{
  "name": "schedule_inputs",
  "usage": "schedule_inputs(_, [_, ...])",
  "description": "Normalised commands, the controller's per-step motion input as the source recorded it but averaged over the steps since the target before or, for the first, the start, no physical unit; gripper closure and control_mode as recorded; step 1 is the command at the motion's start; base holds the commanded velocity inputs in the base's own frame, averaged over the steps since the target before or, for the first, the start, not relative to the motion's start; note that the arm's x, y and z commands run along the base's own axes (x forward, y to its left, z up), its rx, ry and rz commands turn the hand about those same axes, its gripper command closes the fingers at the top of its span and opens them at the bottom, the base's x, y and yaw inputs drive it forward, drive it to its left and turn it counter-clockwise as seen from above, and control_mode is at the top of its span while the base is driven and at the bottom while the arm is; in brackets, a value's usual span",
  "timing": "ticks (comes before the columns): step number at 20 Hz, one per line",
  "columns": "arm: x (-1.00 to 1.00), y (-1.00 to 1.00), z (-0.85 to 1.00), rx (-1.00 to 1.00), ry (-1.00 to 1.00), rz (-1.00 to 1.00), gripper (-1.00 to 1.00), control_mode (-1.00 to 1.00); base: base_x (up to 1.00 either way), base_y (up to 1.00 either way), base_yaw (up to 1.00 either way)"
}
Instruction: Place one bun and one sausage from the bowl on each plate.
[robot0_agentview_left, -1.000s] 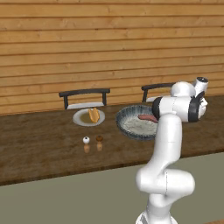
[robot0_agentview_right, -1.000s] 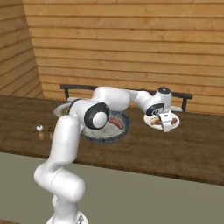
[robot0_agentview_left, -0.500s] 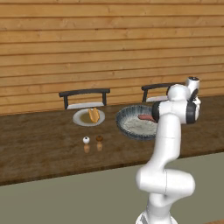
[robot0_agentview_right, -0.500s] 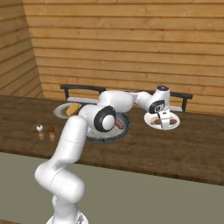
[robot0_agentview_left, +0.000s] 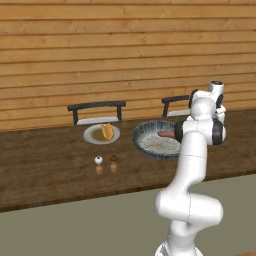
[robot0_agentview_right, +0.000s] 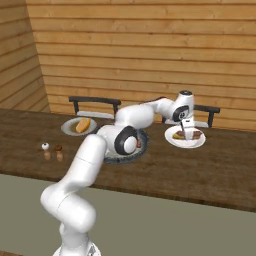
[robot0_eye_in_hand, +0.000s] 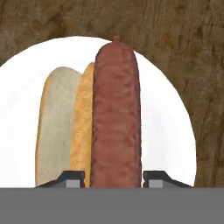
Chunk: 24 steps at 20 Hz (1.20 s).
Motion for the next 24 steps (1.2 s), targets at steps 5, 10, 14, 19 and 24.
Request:
schedule_inputs(5, [-0.26,-0.02,0.22,0.0,-0.09,0.0,-1.0,-1.0,0.0,0.0,0.0])
schedule_inputs(10, [-0.65,0.34,0.79,-0.04,-0.28,0.09,-1.0,-1.0,0.0,0.0,0.0])
schedule_inputs(14, [-0.76,1.0,0.06,-0.14,0.01,0.45,-1.0,-1.0,0.0,0.0,0.0])
schedule_inputs(19, [-0.88,1.0,-0.14,-0.2,0.0,0.45,-1.0,-1.0,0.0,0.0,0.0])
schedule_inputs(24, [-0.74,1.0,-0.22,-0.19,0.0,0.52,-1.0,-1.0,0.0,0.0,0.0])
